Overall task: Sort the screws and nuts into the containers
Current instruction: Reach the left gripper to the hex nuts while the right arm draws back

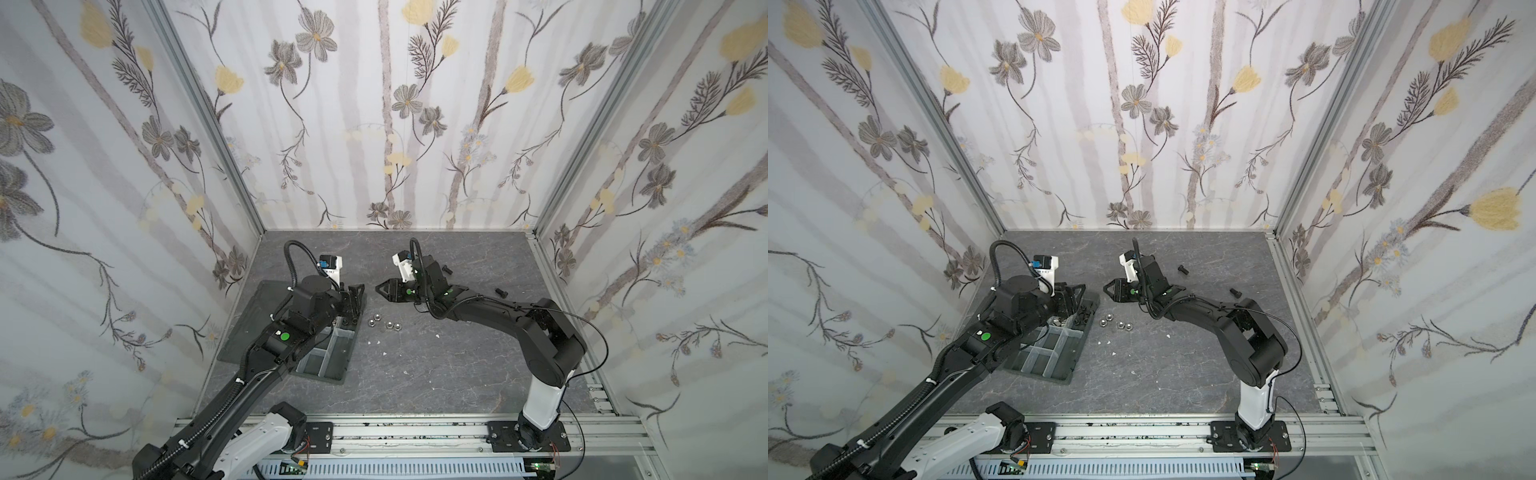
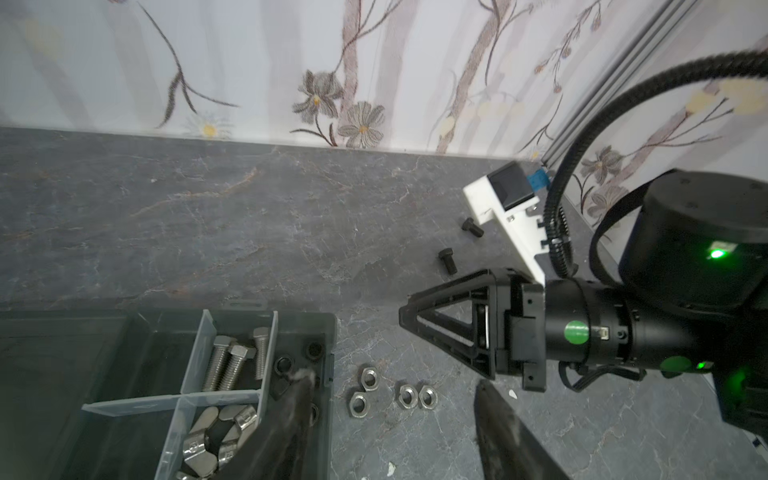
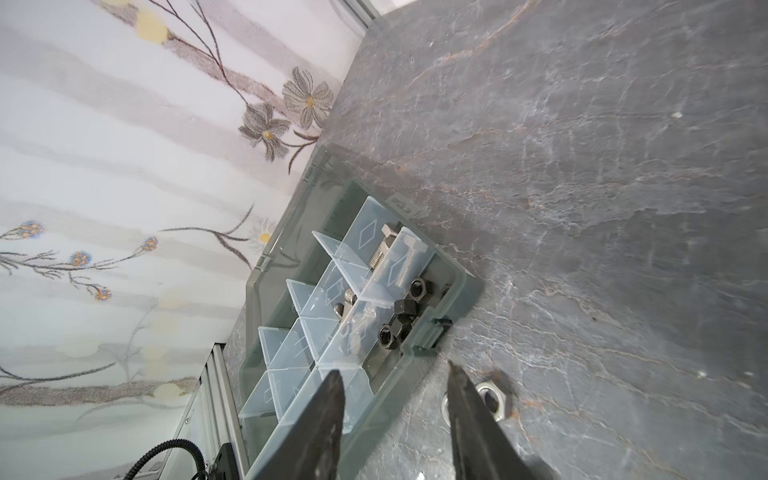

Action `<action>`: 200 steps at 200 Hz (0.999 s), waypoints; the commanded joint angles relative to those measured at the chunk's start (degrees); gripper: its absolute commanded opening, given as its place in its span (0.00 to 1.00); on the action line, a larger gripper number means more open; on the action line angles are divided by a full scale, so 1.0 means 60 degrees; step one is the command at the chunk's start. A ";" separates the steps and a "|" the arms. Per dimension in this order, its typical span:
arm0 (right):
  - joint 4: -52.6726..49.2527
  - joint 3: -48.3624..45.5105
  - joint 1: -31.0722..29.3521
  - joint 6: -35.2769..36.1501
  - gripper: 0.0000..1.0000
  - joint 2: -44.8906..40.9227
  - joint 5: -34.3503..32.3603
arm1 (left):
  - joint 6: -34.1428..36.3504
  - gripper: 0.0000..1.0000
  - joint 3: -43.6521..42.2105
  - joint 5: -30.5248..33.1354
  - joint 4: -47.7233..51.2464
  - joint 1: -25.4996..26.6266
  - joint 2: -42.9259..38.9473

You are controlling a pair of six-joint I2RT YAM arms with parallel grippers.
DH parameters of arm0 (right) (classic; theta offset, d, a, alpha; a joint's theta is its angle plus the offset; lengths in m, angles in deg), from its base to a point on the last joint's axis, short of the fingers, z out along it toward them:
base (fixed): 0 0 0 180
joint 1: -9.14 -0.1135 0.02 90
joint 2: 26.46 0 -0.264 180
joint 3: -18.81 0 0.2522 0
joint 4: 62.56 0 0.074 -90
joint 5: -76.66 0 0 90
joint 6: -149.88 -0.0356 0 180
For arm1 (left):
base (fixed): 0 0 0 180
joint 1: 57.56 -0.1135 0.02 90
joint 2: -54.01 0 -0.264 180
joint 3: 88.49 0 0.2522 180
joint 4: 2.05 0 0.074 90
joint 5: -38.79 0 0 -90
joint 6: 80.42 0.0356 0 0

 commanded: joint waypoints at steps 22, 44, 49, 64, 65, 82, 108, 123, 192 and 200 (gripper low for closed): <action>0.0958 -0.1398 0.0743 -0.0077 0.42 -0.1217 -0.0133 | 0.0072 0.49 0.0265 0.0420 0.0314 0.0762 0.1083; 0.1120 -0.2207 0.1195 -0.0036 0.42 -0.1869 -0.0100 | 0.0086 0.43 0.0345 0.0510 0.0497 0.1037 0.1637; 0.1163 -0.2416 0.1308 -0.0021 0.42 -0.1992 -0.0082 | 0.0086 0.42 0.0386 0.0505 0.0531 0.1080 0.1733; 0.1244 -0.2934 0.1620 0.0013 0.42 -0.2544 -0.0058 | 0.0123 0.41 0.0403 0.0359 0.0572 0.1135 0.2055; 0.1245 -0.2966 0.1654 0.0017 0.42 -0.2573 -0.0055 | 0.0126 0.41 0.0404 0.0351 0.0576 0.1135 0.2067; 0.1277 -0.3437 0.1974 0.0059 0.43 -0.2951 0.0017 | 0.0215 0.40 0.0466 0.0200 0.0748 0.1189 0.2477; 0.1223 -0.3802 0.2301 0.0152 0.43 -0.3387 0.0051 | 0.0357 0.37 0.0563 0.0123 0.1080 0.1223 0.3050; 0.1210 -0.4175 0.2387 0.0211 0.43 -0.3576 0.0001 | 0.0390 0.37 0.0621 0.0174 0.1230 0.1224 0.3252; 0.1396 -0.4822 0.2778 0.0382 0.43 -0.3887 0.0177 | 0.0510 0.34 0.0763 0.0328 0.1546 0.1223 0.4550; 0.1418 -0.4890 0.2831 0.0412 0.43 -0.3905 0.0207 | 0.0505 0.33 0.0795 0.0342 0.1533 0.1210 0.4724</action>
